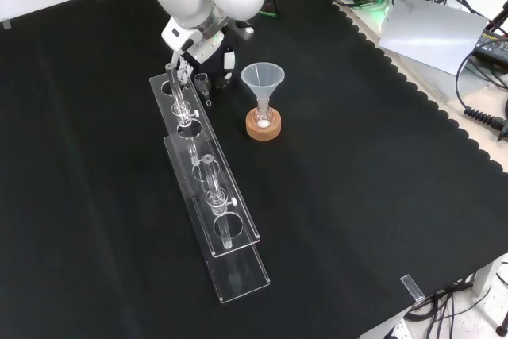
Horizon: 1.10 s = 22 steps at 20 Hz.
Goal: Put the weighing funnel back on the table.
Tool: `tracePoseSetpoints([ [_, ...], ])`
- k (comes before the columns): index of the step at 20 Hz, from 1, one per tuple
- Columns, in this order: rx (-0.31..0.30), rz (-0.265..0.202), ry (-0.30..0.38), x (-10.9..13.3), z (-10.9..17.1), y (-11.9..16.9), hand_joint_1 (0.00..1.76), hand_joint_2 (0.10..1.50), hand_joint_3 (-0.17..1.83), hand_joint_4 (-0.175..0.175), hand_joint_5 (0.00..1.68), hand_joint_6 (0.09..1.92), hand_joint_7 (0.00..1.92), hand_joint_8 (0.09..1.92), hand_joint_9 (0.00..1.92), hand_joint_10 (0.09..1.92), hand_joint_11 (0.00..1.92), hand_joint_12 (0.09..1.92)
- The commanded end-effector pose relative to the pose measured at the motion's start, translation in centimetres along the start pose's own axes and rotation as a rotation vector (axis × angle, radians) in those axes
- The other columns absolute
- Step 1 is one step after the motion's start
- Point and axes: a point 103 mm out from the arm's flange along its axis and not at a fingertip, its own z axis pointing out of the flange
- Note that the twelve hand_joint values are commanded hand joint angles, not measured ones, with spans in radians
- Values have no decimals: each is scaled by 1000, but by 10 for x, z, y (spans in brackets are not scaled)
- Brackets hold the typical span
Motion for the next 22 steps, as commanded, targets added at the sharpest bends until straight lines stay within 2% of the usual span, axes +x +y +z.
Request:
tracePoseSetpoints([
  [1, -13, 2, -5, -1, -8, -7, 895, 694, 590, -53, 370, 425, 507, 702, 1000, 87, 601, 1187],
  [6, -53, 14, -5, -7, -32, -24, 861, 669, 599, -52, 345, 222, 403, 691, 884, 87, 426, 1285],
  [13, -112, 33, 5, -17, -65, -59, 838, 669, 596, -52, 367, 147, 402, 681, 876, 87, 413, 1292],
  [22, -145, 70, -18, -17, -93, -103, 792, 686, 598, -52, 381, 129, 418, 682, 886, 87, 429, 1289],
])
